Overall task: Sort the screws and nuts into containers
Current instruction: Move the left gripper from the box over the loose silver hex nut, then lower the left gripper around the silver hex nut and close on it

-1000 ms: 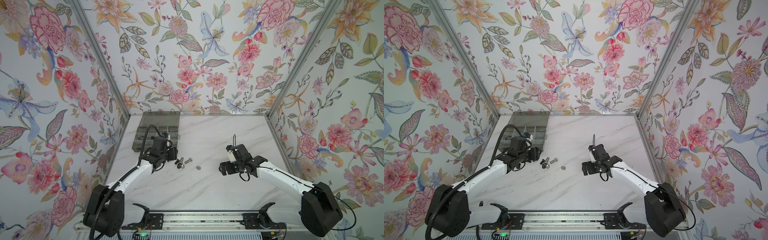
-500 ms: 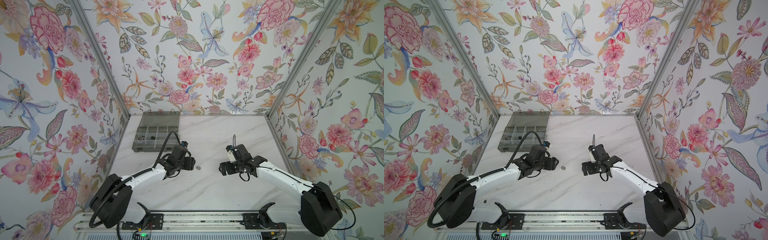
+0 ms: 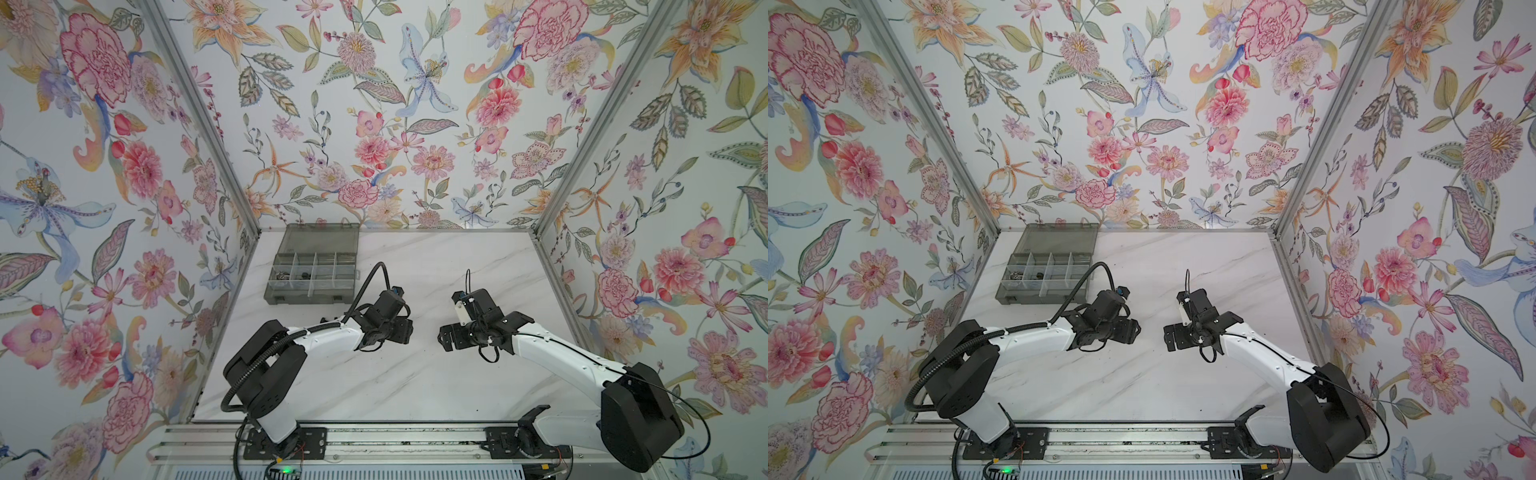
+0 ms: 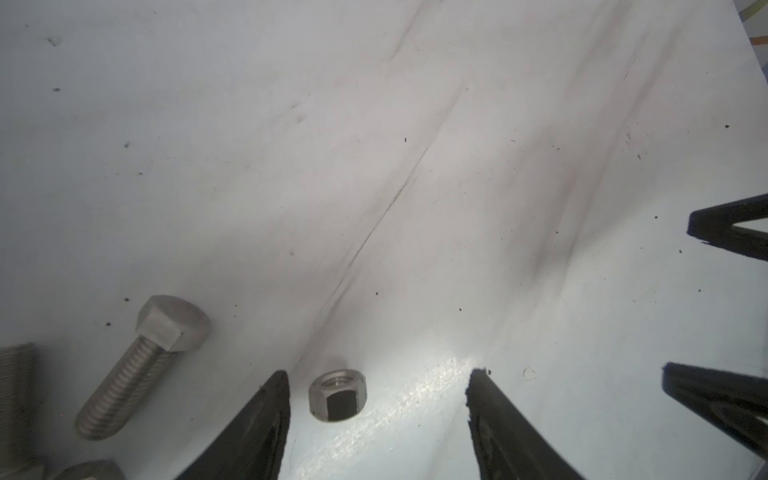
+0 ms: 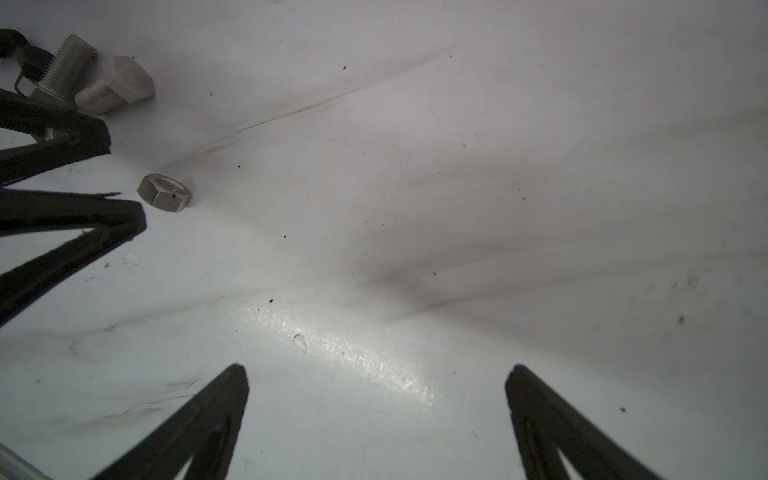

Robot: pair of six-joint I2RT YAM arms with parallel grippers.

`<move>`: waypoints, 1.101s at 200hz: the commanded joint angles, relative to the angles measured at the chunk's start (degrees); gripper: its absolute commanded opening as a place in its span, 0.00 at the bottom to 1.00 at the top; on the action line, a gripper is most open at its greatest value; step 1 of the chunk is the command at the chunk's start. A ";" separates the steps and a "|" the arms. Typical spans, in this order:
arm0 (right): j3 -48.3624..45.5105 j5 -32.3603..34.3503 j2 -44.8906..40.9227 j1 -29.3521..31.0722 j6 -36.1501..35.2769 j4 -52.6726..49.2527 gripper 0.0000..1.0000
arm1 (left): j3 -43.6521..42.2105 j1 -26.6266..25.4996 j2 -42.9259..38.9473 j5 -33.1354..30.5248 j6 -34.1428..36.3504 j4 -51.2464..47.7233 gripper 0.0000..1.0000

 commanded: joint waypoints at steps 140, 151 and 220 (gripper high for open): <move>-0.64 0.38 -0.80 -0.84 -0.45 -0.21 0.99 | 9.39 -3.99 8.89 -9.86 1.96 -15.96 0.64; -0.64 0.37 -0.82 -0.85 -0.44 -0.21 0.99 | 9.44 -4.04 8.98 -10.33 2.03 -16.20 0.64; -0.99 0.42 -0.84 -0.92 -0.36 -0.14 0.99 | 9.96 -3.99 10.76 -10.89 2.16 -16.92 0.55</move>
